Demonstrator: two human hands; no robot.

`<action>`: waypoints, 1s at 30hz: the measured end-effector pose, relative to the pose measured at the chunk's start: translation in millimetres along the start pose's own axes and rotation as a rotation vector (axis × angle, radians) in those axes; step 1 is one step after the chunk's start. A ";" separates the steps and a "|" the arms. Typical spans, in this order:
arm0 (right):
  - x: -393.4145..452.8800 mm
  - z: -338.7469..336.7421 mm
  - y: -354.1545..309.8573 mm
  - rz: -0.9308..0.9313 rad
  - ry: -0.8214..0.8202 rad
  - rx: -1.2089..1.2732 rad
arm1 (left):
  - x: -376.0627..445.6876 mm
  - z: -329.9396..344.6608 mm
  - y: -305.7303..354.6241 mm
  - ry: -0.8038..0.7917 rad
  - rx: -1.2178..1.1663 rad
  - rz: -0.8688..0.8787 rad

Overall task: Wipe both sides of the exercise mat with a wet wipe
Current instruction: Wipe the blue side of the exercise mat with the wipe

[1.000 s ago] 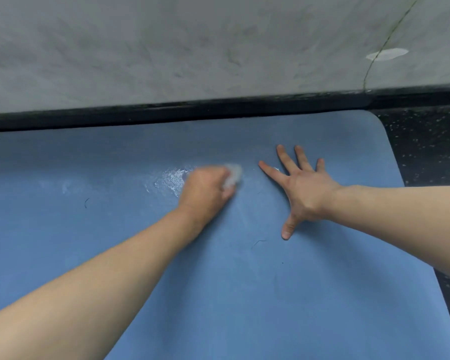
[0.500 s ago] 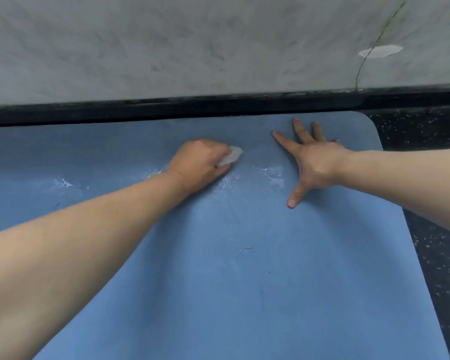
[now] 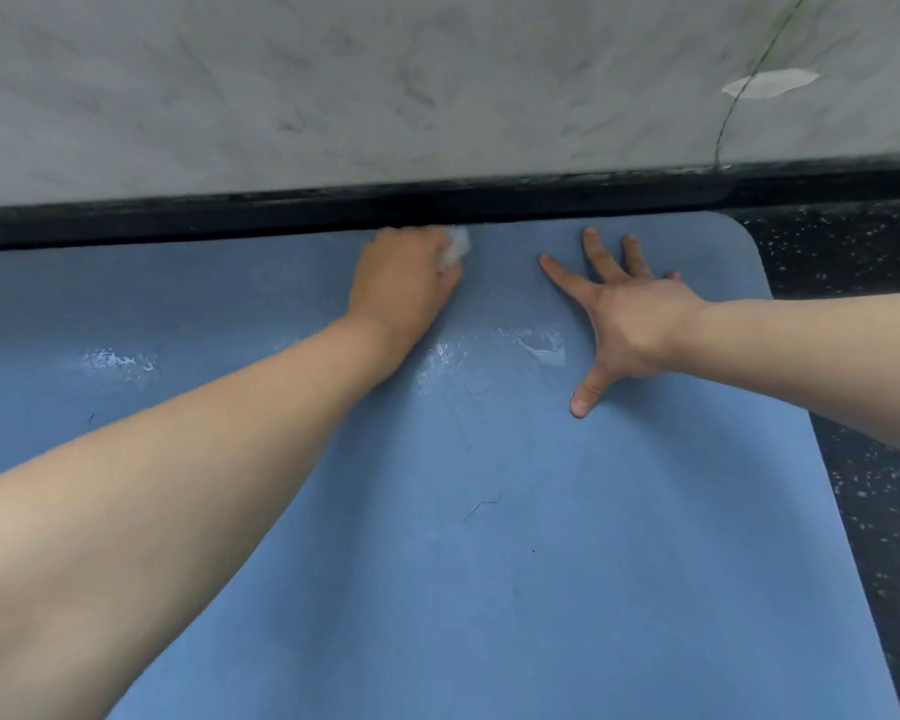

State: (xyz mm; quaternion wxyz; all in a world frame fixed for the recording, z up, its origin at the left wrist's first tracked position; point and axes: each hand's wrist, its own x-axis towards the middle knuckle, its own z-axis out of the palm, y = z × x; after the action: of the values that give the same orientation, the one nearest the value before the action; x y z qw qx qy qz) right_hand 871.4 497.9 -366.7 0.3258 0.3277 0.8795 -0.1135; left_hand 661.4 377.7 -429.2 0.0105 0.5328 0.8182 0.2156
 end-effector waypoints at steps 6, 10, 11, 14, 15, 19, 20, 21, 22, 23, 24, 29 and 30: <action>-3.2 -2.2 -2.1 0.008 -0.012 0.002 | -27.8 -10.8 -1.0 -0.263 0.029 0.488; -7.8 -6.4 -3.5 0.003 -0.009 0.017 | -47.5 -14.7 2.7 -0.057 -0.057 0.095; -12.5 -7.7 -2.9 -0.014 -0.006 0.020 | -62.6 -11.3 19.2 -0.137 -0.121 0.256; -45.3 2.6 0.7 -0.107 0.041 0.013 | -95.2 -13.1 37.1 -0.374 -0.128 0.543; -64.3 11.6 1.1 -0.136 0.045 -0.013 | -91.3 -16.1 34.3 -0.351 -0.094 0.474; -122.6 71.5 3.9 -0.157 -0.065 -0.114 | -98.5 -14.3 44.4 -0.119 -0.021 -0.076; -124.6 82.3 4.0 -0.150 -0.077 -0.120 | -110.6 -11.2 56.1 -0.132 -0.074 -0.023; -122.6 89.6 4.3 -0.139 -0.065 -0.119 | -126.1 -7.9 67.1 -0.186 -0.126 0.146; -118.9 93.4 4.4 -0.133 -0.051 -0.114 | -144.6 -6.0 73.6 -0.278 -0.165 0.363; -115.9 94.9 4.5 -0.136 -0.046 -0.107 | -154.8 -9.1 70.4 -0.379 -0.175 0.553; -114.5 94.8 4.8 -0.139 -0.042 -0.101 | -153.0 -12.6 60.3 -0.418 -0.163 0.700; -116.2 94.4 6.6 -0.146 -0.057 -0.083 | -138.9 -25.1 40.5 -0.185 -0.047 0.177; -116.9 94.7 6.5 -0.151 -0.055 -0.085 | -155.0 -23.3 49.9 -0.181 -0.093 0.172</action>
State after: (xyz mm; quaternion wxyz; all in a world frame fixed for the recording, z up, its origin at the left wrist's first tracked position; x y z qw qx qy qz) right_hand 989.8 404.9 -363.1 0.3538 0.2431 0.8965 -0.1092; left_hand 765.8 250.8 -422.8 0.0904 0.6171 0.7545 0.2044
